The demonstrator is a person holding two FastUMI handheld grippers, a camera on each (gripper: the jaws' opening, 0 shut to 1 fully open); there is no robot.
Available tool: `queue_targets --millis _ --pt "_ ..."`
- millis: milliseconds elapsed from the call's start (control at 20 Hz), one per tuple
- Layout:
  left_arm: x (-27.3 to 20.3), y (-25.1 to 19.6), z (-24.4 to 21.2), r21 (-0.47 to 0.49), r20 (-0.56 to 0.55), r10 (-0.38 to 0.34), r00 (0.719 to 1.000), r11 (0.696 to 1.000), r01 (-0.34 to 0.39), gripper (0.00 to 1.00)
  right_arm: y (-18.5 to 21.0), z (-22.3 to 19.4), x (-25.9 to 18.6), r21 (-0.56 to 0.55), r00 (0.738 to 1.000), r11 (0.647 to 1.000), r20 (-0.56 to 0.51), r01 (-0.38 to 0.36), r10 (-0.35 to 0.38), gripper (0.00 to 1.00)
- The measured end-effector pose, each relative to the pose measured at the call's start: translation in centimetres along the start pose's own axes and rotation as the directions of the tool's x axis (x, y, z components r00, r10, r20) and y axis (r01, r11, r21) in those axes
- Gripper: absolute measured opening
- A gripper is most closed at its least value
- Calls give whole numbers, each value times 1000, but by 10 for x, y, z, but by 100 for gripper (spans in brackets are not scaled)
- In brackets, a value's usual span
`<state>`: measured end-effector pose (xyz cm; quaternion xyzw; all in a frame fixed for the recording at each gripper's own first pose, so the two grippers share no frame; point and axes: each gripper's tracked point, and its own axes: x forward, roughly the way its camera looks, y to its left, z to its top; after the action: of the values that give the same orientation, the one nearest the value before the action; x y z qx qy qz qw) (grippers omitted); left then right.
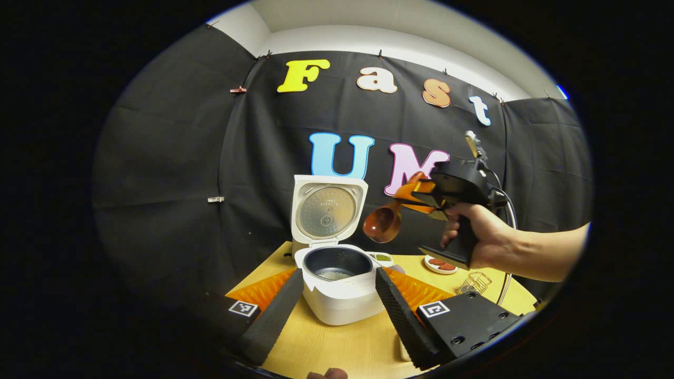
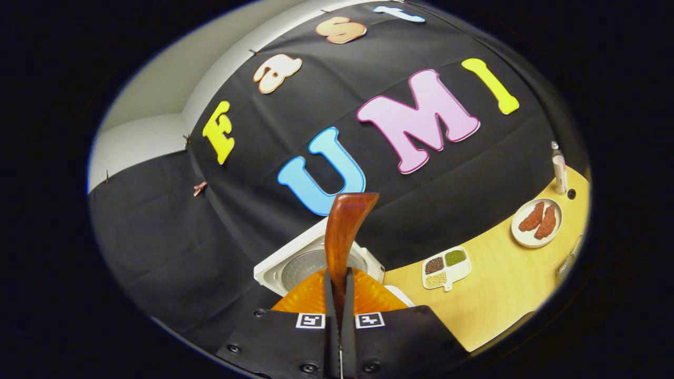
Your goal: Close the left gripper, press the button to open the rice cooker; take a wooden spoon from the chopstick holder with the right hand, scoop a spoonful of rice and pour it into the rice cooker, then put the wooden spoon back into the chopstick holder.
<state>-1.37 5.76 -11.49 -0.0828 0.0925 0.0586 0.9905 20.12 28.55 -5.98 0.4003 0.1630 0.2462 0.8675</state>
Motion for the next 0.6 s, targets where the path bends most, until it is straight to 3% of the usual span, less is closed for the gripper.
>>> queue_targets --millis 300,600 --pt "9 -28 6 20 4 -31 1000 999 31 95 -96 73 -75 34 987 994 113 107 -111 6" --pt "19 -59 14 31 5 -56 998 998 56 95 -213 125 -145 25 942 962 197 272 -272 6"
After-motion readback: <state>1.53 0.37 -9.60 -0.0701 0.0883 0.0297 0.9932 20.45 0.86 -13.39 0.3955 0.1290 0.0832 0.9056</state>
